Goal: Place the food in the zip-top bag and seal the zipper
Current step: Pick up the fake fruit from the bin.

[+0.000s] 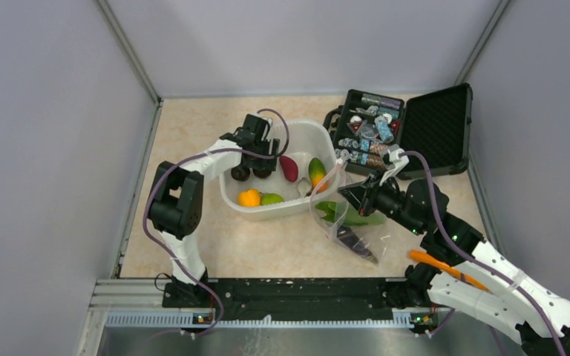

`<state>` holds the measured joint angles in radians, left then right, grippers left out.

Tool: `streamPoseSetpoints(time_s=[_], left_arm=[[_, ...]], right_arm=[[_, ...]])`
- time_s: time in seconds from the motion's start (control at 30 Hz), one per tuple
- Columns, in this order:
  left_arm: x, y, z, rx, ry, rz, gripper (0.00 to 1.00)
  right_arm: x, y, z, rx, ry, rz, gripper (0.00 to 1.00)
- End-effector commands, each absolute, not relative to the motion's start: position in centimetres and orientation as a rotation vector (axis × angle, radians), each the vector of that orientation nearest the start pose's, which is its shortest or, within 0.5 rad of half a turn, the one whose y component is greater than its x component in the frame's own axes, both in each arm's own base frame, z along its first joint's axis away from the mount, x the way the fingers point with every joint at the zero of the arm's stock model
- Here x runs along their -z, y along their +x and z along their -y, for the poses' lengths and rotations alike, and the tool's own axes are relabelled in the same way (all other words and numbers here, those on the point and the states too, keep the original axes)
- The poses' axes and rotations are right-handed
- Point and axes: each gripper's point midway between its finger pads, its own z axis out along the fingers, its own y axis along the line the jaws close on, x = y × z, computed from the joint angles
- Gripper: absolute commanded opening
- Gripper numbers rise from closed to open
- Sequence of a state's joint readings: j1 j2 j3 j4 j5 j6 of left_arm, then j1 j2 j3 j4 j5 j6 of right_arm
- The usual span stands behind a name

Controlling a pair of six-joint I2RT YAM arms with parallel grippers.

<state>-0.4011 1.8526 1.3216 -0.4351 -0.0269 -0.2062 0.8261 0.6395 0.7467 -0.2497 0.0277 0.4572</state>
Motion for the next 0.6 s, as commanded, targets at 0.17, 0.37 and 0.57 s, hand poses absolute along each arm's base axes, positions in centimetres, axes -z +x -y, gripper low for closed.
streamPoseSetpoints(time_s=[0.17,0.37,0.57], left_arm=[[-6.5,40.8,17.5,0.157,0.23,-2.531,0.58],[-10.3,40.6,18.8,0.243,0.253,-2.413,0.45],[-14.0,40.3,19.6,0.33,0.232,-2.32,0.41]], right_arm=[[-30.5,19.1,-21.8,-0.928,-0.269,-1.703,0.0],[-30.4,19.1,-21.7,-0.924,-0.265,-1.704,0.0],[-30.4,19.0,-21.5,-0.92,-0.258,-1.705,0.0]])
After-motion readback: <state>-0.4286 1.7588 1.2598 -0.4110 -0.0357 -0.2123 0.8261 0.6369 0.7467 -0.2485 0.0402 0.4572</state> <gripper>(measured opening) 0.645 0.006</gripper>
